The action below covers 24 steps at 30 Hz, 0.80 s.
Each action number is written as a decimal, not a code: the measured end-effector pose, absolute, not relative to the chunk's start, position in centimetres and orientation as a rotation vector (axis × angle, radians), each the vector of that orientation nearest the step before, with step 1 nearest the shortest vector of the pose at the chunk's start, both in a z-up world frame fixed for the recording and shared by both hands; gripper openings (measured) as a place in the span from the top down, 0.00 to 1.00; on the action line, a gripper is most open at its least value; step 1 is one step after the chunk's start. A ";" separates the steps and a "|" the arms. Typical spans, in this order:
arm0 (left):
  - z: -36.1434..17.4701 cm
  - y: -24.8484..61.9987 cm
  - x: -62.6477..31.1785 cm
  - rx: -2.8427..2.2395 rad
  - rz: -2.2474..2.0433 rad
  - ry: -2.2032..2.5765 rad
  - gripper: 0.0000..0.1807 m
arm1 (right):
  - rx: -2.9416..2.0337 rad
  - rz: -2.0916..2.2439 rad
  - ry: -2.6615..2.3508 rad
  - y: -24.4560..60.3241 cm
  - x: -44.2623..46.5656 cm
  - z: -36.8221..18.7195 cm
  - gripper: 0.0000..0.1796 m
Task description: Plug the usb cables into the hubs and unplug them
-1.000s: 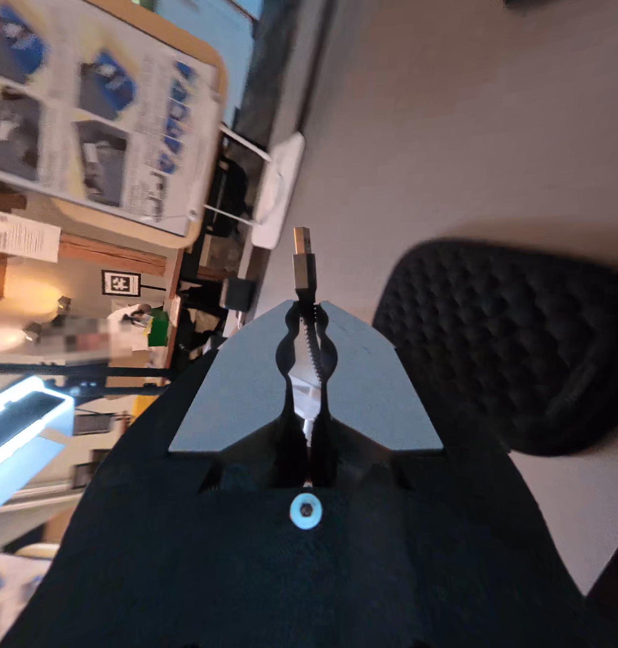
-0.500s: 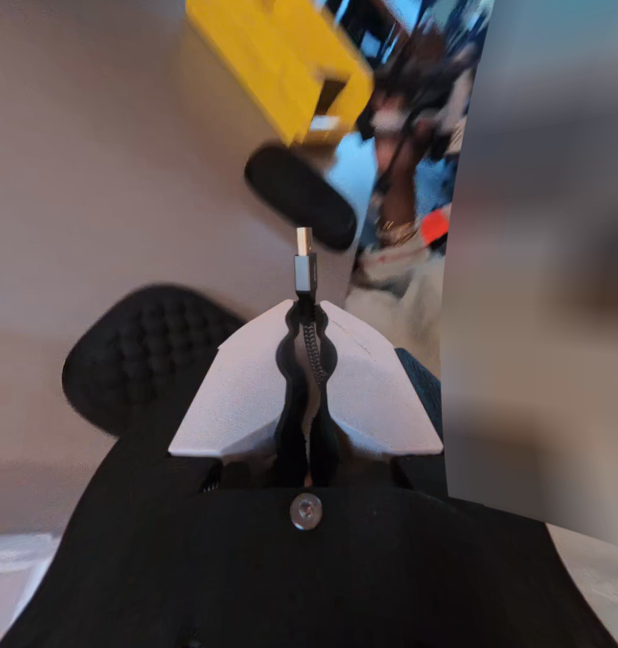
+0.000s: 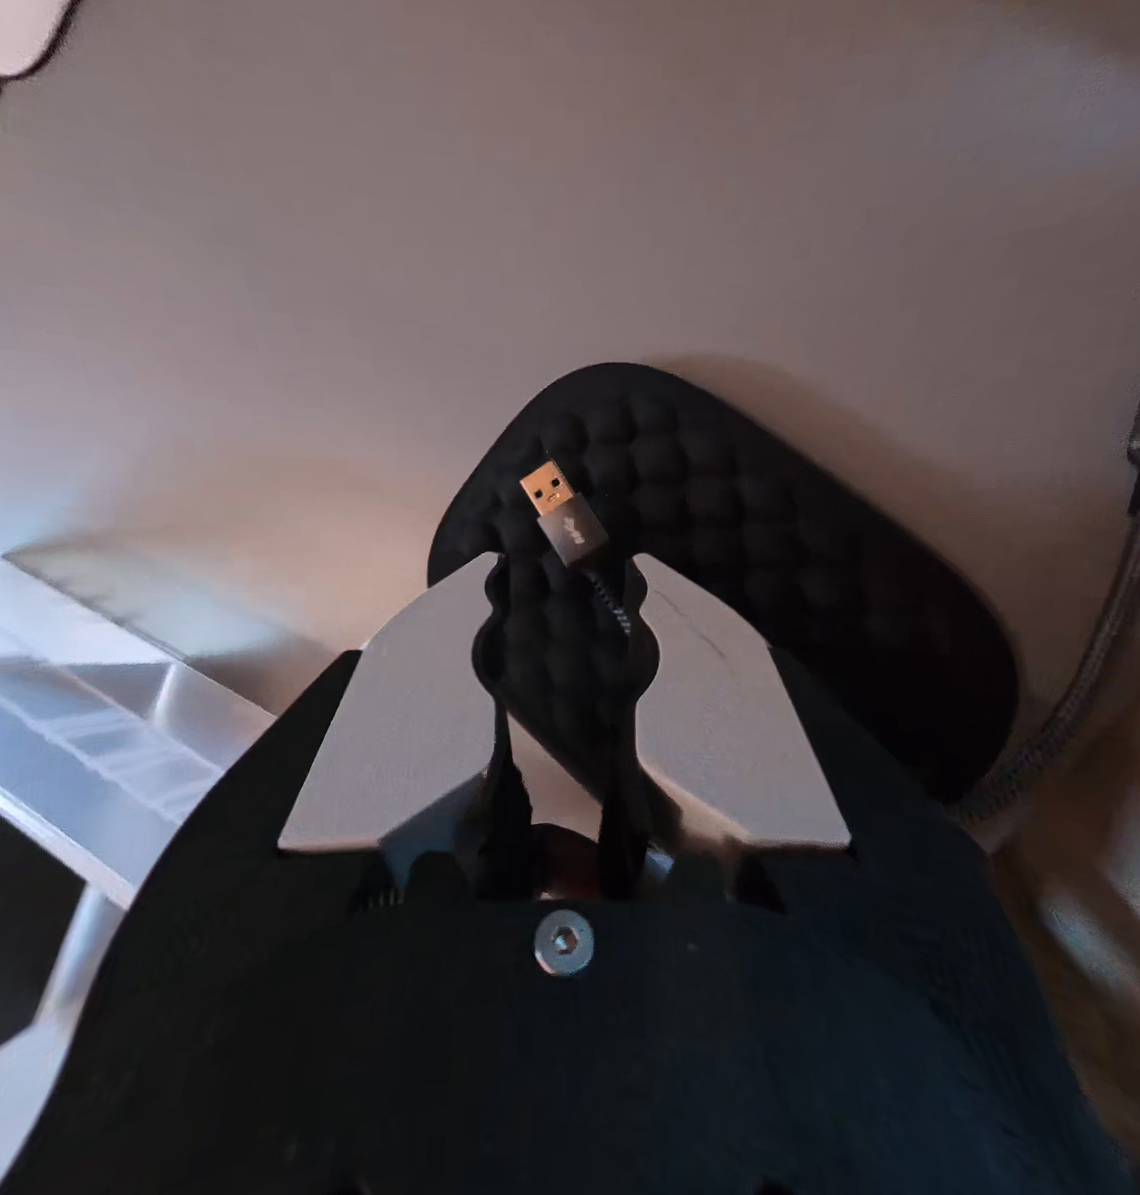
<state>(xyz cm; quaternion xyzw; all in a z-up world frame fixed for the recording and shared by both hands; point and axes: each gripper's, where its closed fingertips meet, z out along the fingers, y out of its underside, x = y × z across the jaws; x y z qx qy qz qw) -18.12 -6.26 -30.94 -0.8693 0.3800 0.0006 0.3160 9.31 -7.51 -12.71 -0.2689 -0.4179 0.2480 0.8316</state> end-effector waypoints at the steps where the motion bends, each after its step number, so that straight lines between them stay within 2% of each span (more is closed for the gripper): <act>1: -30.9 -6.4 -18.0 -2.280 -0.013 0.933 0.81 | -0.569 0.524 -0.889 -7.6 9.3 -12.7 0.94; 5: -30.8 -6.6 -17.9 -2.195 -0.029 0.693 0.81 | -0.570 0.512 -0.904 -7.7 9.0 -12.8 0.94; 9: -32.2 -6.4 -17.7 -2.193 0.040 0.721 0.82 | -0.569 0.502 -0.899 -7.8 9.1 -12.6 0.94; 13: -32.7 -6.0 -17.4 -2.177 -0.071 0.654 0.90 | -0.571 0.498 -0.899 -7.8 9.2 -12.5 0.94; 17: -32.5 -6.0 -17.2 -2.098 -0.006 0.782 0.92 | -0.601 0.484 -0.927 -7.2 8.8 -13.4 0.94; 21: -29.5 -5.8 -16.7 -1.964 0.136 0.982 0.92 | -0.649 0.425 -0.987 -6.2 7.2 -14.8 0.94; 24: -25.3 -5.0 -17.1 -1.849 0.273 1.074 0.92 | -0.709 0.212 -1.050 -4.9 5.8 -15.9 0.94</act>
